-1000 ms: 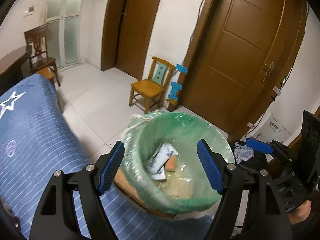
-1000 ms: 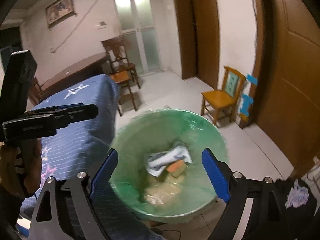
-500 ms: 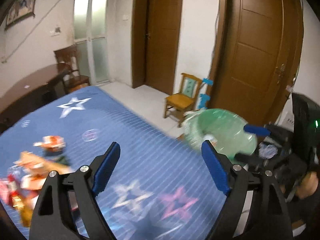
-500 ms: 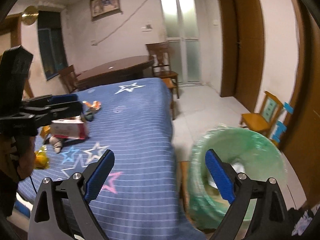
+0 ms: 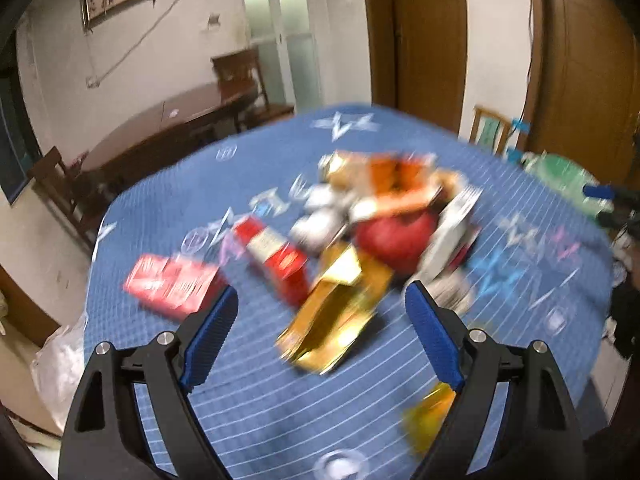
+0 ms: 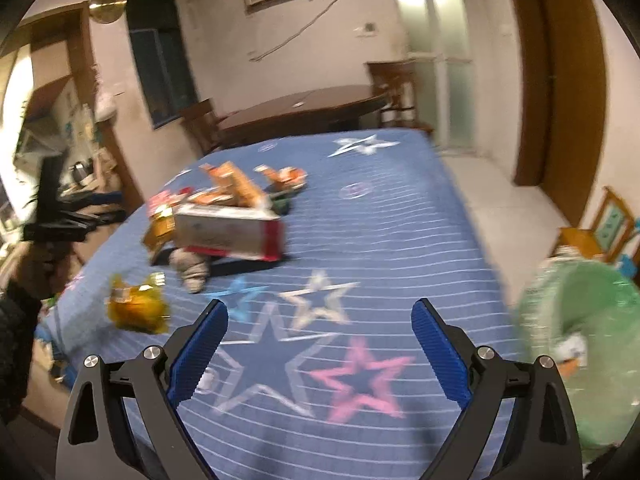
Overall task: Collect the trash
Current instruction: 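Swing both tools back toward the trash on the table, then grasp the gold cigarette box with the left tool while the right tool grasps the grey cloth ball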
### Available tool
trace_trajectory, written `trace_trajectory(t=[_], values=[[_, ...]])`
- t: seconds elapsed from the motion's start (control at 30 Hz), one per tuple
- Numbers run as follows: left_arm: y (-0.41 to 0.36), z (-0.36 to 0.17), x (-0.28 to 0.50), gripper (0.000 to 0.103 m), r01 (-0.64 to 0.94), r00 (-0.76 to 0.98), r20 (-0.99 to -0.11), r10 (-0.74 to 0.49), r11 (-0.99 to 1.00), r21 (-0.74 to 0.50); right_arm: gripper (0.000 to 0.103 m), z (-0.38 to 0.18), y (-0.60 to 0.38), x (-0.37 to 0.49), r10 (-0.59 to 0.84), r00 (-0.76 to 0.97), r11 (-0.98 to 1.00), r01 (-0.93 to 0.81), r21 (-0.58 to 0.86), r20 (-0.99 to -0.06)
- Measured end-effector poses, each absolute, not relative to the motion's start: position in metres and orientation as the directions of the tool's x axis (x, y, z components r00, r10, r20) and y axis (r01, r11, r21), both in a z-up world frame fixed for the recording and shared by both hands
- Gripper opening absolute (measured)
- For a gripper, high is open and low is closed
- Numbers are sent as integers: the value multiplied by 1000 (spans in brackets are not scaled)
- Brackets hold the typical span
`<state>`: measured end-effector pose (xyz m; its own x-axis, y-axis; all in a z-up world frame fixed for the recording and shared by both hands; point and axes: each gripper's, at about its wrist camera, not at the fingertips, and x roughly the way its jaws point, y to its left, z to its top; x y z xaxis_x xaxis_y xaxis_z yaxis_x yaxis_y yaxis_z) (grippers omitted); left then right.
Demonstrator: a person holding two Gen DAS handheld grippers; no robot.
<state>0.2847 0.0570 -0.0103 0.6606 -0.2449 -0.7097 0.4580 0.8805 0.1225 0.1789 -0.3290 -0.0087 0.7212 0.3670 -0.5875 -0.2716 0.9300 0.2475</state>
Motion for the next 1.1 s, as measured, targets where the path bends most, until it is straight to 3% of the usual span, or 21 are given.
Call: trace_trajectory(t=[0.33,0.53,0.83,1.1], values=[[44,-60,302,82,574,570,-770,-288,809,122,93,-35,-259,235,580,561,812,-347,469,-590],[33,-75,315,81,606,543,-787,-292,786,126,85,-33,-210,263,586,498,809,-397,433,-639],[48,-86,321,56,599,523,-790,-320,797,73,73,-34,-142,296,535,426,825,-449,343,-730],[52,-87,324,51,583,526,-778,-344,812,35,55,-48,-121,311,508,405,837,-441,324,-760]])
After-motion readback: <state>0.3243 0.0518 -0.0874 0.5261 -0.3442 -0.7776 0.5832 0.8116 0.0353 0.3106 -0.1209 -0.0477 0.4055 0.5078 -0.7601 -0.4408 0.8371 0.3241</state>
